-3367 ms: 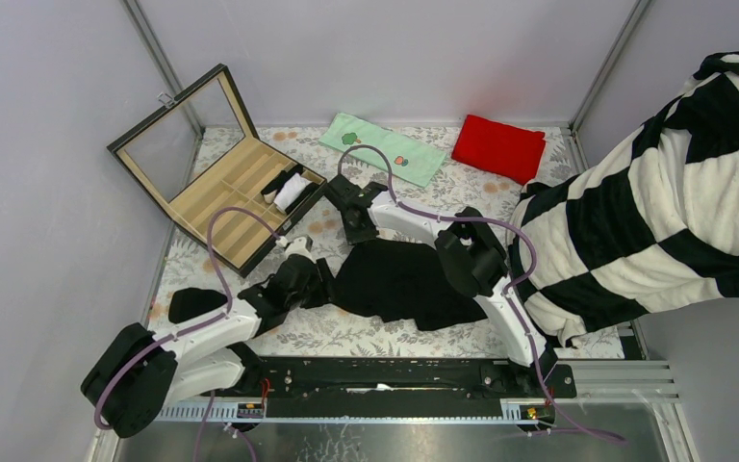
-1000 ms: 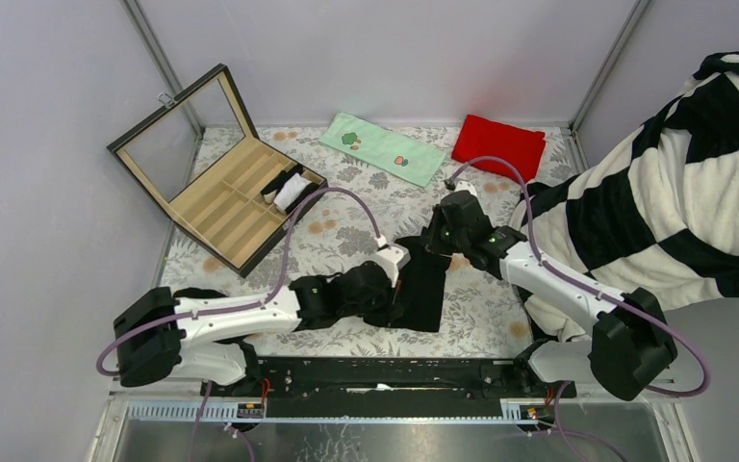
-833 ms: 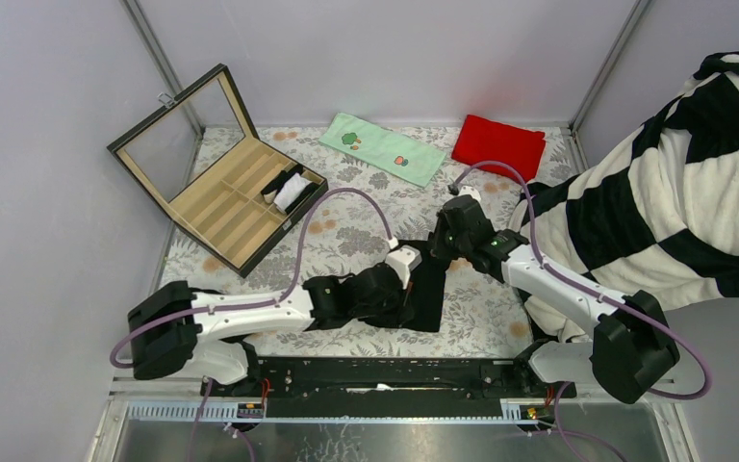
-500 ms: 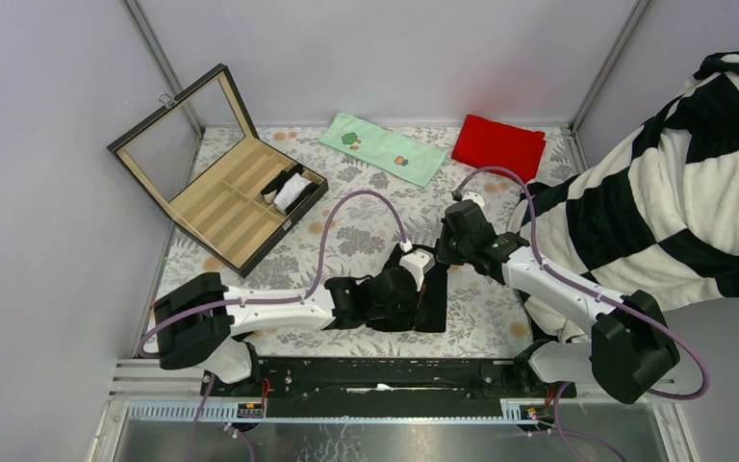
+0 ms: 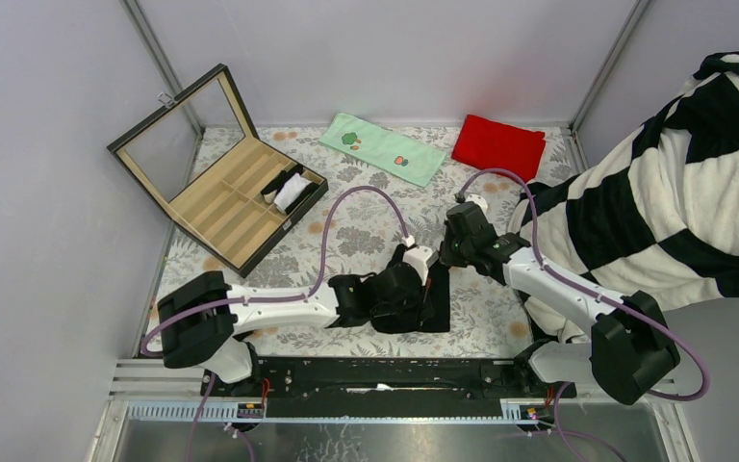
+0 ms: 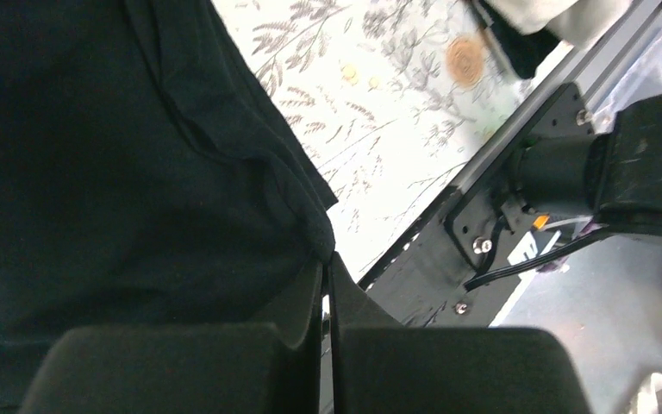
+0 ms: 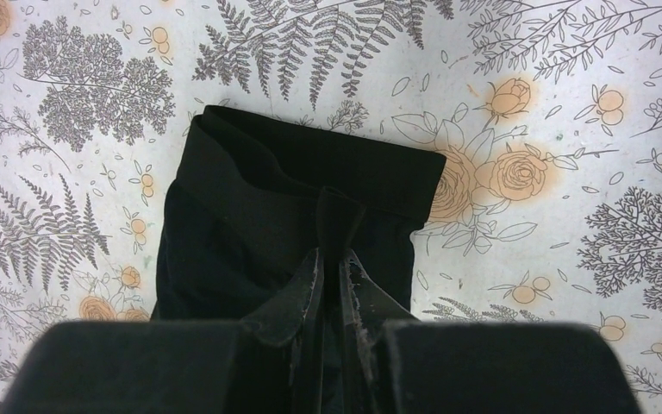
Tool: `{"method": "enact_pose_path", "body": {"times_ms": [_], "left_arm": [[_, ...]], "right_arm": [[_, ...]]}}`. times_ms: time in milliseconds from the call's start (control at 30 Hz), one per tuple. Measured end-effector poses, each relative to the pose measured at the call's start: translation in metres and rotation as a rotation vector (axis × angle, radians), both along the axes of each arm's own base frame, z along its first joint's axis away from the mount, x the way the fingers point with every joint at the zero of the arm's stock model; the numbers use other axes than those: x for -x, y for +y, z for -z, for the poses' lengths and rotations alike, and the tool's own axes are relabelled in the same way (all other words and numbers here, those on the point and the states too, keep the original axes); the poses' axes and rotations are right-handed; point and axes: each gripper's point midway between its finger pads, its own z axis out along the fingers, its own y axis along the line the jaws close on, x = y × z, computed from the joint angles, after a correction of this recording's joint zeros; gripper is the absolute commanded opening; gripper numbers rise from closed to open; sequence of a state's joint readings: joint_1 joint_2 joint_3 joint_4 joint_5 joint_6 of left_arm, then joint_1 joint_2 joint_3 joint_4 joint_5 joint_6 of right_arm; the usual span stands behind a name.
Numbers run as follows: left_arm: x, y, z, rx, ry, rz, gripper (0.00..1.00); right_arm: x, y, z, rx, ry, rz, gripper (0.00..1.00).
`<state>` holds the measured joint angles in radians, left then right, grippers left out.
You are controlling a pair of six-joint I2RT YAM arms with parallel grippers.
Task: Roll the underwear
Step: Fold the underwear at the center of the board.
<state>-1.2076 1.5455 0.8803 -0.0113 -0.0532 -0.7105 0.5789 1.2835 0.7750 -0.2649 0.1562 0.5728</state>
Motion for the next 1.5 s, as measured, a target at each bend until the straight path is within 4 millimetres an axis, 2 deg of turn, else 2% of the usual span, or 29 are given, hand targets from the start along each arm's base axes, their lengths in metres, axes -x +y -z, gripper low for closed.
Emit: {"method": "enact_pose_path", "body": {"times_ms": [133, 233, 433, 533, 667, 800, 867, 967, 1100, 1167, 1233, 1333, 1500], "left_arm": [[-0.006, -0.009, -0.016, 0.035, -0.019, -0.015, 0.0], [-0.009, -0.014, -0.02, 0.048, -0.024, -0.023, 0.0], [-0.01, -0.018, -0.001, 0.021, 0.0, -0.031, 0.02], [-0.01, -0.024, 0.01, 0.02, 0.015, -0.032, 0.14], [-0.008, -0.03, 0.019, 0.029, 0.038, -0.022, 0.36], [-0.005, -0.033, 0.016, 0.052, 0.049, -0.014, 0.56], [-0.004, -0.031, 0.012, 0.062, 0.046, -0.013, 0.6], [-0.001, -0.023, -0.004, 0.091, 0.031, -0.01, 0.63], [-0.004, -0.01, -0.044, 0.166, -0.027, -0.04, 0.7], [-0.009, 0.003, -0.063, 0.192, -0.069, -0.084, 0.72], [-0.016, 0.02, -0.071, 0.195, -0.103, -0.143, 0.72], [-0.025, 0.048, -0.058, 0.146, -0.119, -0.227, 0.73], [-0.027, 0.092, -0.004, 0.014, -0.084, -0.314, 0.74]], "right_arm": [[0.001, -0.002, 0.0, 0.005, 0.009, 0.003, 0.11], [0.002, -0.003, 0.0, 0.007, 0.012, 0.004, 0.11], [0.001, -0.005, 0.001, 0.012, 0.013, 0.01, 0.11], [-0.001, -0.009, 0.001, 0.021, 0.007, 0.021, 0.12], [-0.002, -0.019, 0.009, 0.053, 0.011, 0.038, 0.24], [-0.002, -0.029, 0.021, 0.106, 0.025, 0.05, 0.32], [-0.004, -0.033, 0.024, 0.131, 0.026, 0.051, 0.4], [-0.006, -0.041, 0.029, 0.181, 0.023, 0.061, 0.48], [-0.009, -0.055, 0.028, 0.253, 0.004, 0.093, 0.6], [-0.009, -0.061, 0.026, 0.281, -0.003, 0.103, 0.61], [-0.008, -0.066, 0.021, 0.294, -0.013, 0.11, 0.59], [-0.007, -0.063, 0.009, 0.266, -0.036, 0.097, 0.53], [0.002, -0.034, -0.008, 0.11, -0.048, -0.016, 0.32]]}}
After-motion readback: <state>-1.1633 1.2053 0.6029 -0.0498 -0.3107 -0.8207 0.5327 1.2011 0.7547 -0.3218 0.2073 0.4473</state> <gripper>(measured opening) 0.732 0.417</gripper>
